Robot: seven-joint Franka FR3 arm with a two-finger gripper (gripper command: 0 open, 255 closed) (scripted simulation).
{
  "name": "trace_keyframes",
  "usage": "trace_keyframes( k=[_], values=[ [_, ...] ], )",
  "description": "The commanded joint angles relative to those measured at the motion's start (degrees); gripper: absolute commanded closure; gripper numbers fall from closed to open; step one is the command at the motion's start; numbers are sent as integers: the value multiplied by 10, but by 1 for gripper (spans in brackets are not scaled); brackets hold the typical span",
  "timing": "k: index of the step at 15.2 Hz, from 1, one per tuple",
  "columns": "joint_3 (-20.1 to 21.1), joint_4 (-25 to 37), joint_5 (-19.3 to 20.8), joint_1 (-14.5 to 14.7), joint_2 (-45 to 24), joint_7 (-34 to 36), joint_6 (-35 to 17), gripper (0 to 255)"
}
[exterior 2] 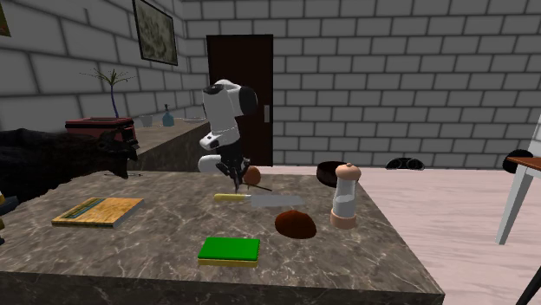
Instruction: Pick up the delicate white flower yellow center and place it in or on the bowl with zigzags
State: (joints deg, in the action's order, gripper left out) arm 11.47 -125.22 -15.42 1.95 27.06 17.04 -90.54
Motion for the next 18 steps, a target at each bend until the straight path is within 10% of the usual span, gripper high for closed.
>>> trace_keyframes(
  k=[1,18],
  values=[
    [-1,14,1,0,-1,3,14,255],
    [-10,172,7,-3,-31,28,139,255]
  ],
)
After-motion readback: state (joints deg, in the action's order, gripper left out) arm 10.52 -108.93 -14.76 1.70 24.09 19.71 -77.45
